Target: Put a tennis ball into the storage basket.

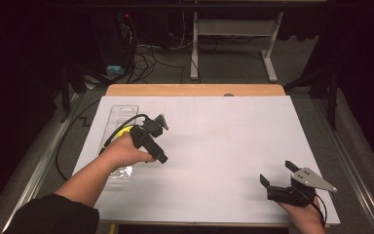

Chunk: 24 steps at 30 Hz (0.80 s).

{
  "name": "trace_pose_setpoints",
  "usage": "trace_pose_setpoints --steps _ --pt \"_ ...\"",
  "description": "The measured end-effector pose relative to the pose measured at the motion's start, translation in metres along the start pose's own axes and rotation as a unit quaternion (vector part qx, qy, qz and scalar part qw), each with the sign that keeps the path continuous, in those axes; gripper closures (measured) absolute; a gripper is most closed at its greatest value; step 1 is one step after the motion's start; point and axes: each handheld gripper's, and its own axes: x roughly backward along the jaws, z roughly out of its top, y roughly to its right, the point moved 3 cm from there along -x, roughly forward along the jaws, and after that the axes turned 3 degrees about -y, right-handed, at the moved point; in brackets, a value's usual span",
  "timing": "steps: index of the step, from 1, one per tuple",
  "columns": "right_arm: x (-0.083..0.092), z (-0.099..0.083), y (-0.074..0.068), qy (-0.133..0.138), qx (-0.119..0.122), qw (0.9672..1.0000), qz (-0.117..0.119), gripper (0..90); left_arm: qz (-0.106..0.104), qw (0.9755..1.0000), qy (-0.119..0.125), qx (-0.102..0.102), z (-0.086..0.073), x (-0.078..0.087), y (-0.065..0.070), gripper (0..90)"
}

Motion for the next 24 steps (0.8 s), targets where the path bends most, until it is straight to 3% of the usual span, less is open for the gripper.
trace_pose_setpoints --steps 4,5,9,12,16,19,23,24 --pt "0.0 0.0 0.0 -0.001 0.001 1.0 0.001 0.0 -0.007 1.0 -0.003 -0.005 0.003 -0.016 0.006 0.4" --pt "0.0 0.0 0.0 0.001 0.001 1.0 0.001 0.0 -0.004 0.9999 -0.009 -0.009 0.003 -0.025 0.01 0.4" --pt "0.0 0.0 -0.001 0.001 0.0 1.0 0.001 0.0 0.001 0.9999 -0.007 -0.014 0.001 -0.037 0.015 0.4" --pt "0.0 0.0 -0.002 0.001 0.0 1.0 0.002 0.0 0.004 0.9998 0.01 -0.014 -0.001 -0.046 0.021 0.4" --pt "0.0 0.0 -0.002 0.0 0.002 1.0 0.004 0.0 0.001 0.9983 0.057 -0.009 -0.007 -0.055 0.027 0.4" --pt "-0.001 0.0 -0.004 -0.001 0.004 1.0 0.006 0.0 -0.001 0.9947 0.103 0.003 -0.011 -0.061 0.028 0.4" --pt "-0.002 0.0 -0.006 0.0 0.005 0.9999 0.009 0.0 -0.022 0.9852 0.169 0.017 -0.02 -0.066 0.028 0.4" --pt "-0.002 0.0 -0.007 0.0 0.005 0.9999 0.009 0.0 -0.028 0.9816 0.188 0.022 -0.022 -0.067 0.028 0.3"
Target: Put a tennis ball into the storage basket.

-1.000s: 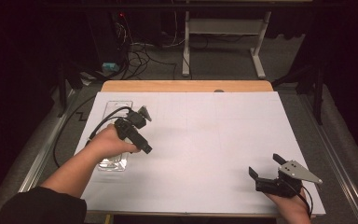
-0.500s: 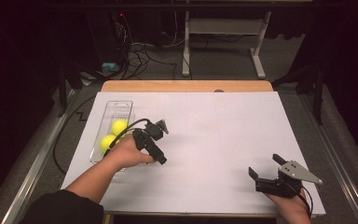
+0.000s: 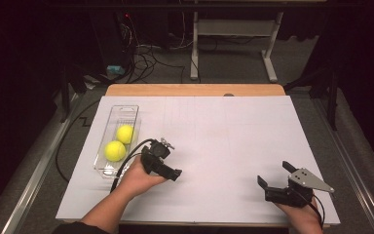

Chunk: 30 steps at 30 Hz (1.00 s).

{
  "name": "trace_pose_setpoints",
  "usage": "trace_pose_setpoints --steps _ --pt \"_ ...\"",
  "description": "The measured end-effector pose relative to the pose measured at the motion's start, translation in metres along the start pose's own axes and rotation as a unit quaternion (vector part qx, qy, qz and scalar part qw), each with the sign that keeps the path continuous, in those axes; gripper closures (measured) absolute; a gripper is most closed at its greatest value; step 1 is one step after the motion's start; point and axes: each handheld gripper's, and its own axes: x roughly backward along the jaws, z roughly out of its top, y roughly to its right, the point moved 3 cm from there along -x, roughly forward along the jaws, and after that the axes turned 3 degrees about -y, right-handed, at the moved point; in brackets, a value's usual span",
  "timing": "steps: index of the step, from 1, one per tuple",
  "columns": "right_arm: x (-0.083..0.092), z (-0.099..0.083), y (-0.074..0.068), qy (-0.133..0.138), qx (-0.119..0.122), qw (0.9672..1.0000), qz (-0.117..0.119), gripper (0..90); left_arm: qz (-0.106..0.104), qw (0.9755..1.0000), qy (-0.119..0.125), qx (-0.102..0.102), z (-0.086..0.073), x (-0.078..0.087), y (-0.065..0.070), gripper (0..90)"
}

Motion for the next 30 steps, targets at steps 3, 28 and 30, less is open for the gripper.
trace_pose_setpoints --steps 3,28,30 --pt "0.0 0.001 -0.003 0.001 0.003 1.0 0.003 0.0 -0.02 0.9978 0.061 0.016 -0.008 0.004 -0.002 0.2" --pt "0.006 0.004 -0.018 0.025 -0.035 0.999 0.01 0.0 -0.038 0.9656 0.256 -0.029 -0.052 0.013 0.0 0.0" --pt "0.005 0.004 -0.016 0.025 -0.04 0.9988 0.008 0.0 -0.035 0.9637 0.263 -0.031 -0.051 0.014 0.002 0.0"
